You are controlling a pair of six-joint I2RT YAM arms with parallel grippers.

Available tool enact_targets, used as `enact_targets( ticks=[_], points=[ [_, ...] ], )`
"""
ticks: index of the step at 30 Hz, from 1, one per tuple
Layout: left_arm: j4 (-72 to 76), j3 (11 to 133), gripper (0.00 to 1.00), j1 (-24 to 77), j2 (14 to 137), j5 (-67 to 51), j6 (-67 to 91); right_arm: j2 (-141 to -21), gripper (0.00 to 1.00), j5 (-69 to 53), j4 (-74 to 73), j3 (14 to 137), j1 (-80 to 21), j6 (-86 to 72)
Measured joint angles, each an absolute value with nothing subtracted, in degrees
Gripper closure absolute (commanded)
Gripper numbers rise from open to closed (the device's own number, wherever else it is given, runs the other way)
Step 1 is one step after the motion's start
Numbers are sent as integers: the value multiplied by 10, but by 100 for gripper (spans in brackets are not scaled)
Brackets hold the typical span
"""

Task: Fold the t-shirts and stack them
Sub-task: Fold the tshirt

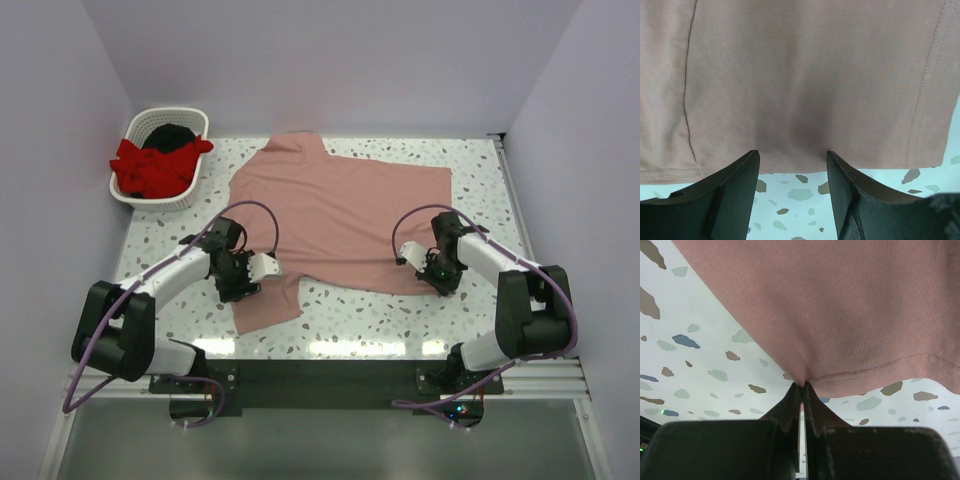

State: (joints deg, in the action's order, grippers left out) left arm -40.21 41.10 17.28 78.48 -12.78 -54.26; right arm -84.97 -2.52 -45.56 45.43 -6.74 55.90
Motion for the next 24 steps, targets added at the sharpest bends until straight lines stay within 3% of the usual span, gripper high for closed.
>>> enact_targets(
  ticks=[8,14,15,16,24],
  points=[
    [-375,411,48,173,808,-102,-567,-850,100,-25,-456,454,-67,555],
    [-370,396,83,174,797,-104,-575,-849,100,-25,-459,454,-67,555],
    [-368,388,96,175,788,-105,-578,-848,100,-25,-462,454,-67,555],
    [-367,382,100,175,778,-105,-579,-845,100,-25,-465,454,-67,555],
    [-450,377,100,164,663,-113,-576,-738,100,-20,-523,446,-67,563]
  ],
)
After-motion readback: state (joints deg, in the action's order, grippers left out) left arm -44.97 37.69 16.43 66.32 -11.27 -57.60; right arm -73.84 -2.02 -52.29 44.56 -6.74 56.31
